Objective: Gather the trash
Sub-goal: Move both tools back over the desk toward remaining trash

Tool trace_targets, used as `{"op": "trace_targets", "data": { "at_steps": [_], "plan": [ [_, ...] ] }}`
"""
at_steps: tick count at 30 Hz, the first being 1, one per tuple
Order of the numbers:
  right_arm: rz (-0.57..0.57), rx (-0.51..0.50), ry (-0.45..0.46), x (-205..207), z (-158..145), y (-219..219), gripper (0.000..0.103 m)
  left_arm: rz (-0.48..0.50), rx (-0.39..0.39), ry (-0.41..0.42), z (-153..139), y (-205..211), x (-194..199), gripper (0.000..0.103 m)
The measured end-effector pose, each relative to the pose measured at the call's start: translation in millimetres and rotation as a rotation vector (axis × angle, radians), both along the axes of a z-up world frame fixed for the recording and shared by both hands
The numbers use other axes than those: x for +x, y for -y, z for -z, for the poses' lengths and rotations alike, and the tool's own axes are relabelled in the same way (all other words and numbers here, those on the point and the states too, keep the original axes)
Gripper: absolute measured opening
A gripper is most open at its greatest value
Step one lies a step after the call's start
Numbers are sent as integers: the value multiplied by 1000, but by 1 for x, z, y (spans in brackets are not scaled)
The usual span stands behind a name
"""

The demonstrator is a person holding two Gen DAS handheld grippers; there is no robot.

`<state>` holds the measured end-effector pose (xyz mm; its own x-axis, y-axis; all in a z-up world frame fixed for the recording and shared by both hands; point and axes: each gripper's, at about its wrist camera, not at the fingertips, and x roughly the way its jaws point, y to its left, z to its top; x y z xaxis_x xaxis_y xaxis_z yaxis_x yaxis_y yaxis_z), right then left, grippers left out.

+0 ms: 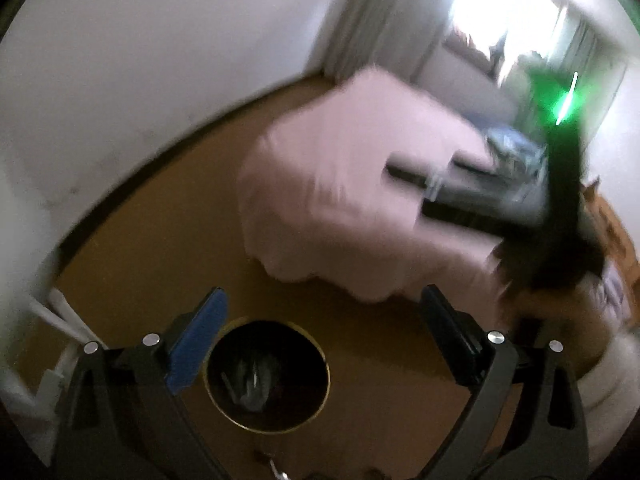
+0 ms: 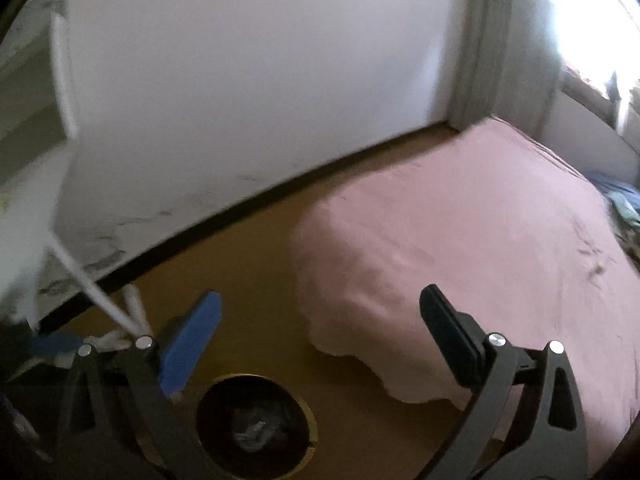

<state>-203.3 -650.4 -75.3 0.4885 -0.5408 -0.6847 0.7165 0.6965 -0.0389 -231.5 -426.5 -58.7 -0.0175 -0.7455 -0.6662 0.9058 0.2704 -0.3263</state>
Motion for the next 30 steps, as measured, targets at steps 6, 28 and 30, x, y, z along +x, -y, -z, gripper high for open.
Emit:
{"op": "trace_targets", "data": {
  "at_steps": [6, 28, 30],
  "plan": [
    [-192, 36, 47, 63, -15, -56, 96, -269, -99, 158, -79, -112, 54, 96],
    [-1037, -114, 9, 341, -53, -327, 96, -1021, 99, 25, -52, -447, 296, 96],
    [-1098, -137, -13, 364, -56, -340, 96, -985, 126, 11, -46, -434, 322, 96]
  ]
}}
